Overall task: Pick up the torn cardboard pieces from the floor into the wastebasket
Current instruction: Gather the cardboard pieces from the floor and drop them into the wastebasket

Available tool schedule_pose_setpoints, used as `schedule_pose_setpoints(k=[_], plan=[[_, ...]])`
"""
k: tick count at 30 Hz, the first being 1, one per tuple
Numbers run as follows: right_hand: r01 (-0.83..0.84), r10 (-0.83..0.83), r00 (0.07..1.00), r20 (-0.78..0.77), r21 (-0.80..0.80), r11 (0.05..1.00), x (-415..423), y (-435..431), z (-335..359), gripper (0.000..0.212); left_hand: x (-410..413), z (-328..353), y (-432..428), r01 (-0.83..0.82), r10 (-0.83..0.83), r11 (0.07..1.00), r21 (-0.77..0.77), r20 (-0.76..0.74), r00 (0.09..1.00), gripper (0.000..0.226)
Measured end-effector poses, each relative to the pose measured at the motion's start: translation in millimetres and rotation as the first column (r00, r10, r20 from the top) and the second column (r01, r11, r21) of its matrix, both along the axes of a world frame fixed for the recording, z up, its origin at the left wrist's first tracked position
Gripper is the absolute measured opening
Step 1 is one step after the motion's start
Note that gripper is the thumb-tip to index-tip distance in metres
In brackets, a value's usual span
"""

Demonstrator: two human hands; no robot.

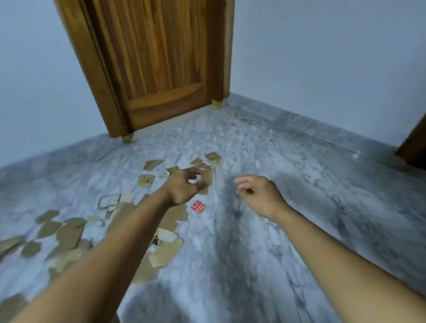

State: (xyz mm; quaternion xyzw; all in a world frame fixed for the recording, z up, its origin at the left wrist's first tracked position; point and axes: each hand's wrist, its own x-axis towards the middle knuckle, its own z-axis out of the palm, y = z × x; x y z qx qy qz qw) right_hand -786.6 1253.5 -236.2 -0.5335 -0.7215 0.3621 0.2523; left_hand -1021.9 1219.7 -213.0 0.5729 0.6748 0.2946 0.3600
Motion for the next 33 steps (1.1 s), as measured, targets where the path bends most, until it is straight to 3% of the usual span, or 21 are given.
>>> schedule_pose_setpoints(k=[6, 16, 22, 26, 31, 33], plan=[[-0.202, 0.203, 0.979, -0.003, -0.139, 0.969, -135.7, -17.2, -31.9, 0.022, -121.0, -23.7, -41.7, -0.156, 0.153, 0.981, -0.112, -0.040, 0.987, 0.042], [-0.457, 0.498, 0.860, 0.115, -0.263, 0.850, -256.2, -20.2, -81.2, 0.032, -184.5, -66.7, -104.6, -0.421, 0.413, 0.893, -0.161, -0.080, 0.907, 0.045], [-0.632, 0.676, 0.712, 0.191, -0.245, 0.735, -330.7, -21.7, -80.8, 0.031, -222.8, -67.4, -157.9, -0.638, 0.625, 0.755, -0.152, -0.132, 0.770, 0.045], [-0.726, 0.774, 0.582, 0.250, -0.270, 0.633, -354.9, -16.2, -90.8, 0.045, -227.8, -73.5, -172.4, -0.709, 0.689, 0.681, -0.184, -0.166, 0.705, 0.048], [-0.761, 0.818, 0.350, 0.456, -0.371, 0.532, -352.3, 5.5, -115.1, 0.067, -217.6, -99.7, -156.1, -0.700, 0.665, 0.662, -0.267, -0.222, 0.713, 0.052], [-0.761, 0.816, 0.269, 0.512, -0.407, 0.506, -344.2, 11.9, -133.3, 0.066, -213.7, -121.3, -145.7, -0.674, 0.628, 0.671, -0.309, -0.246, 0.738, 0.056]])
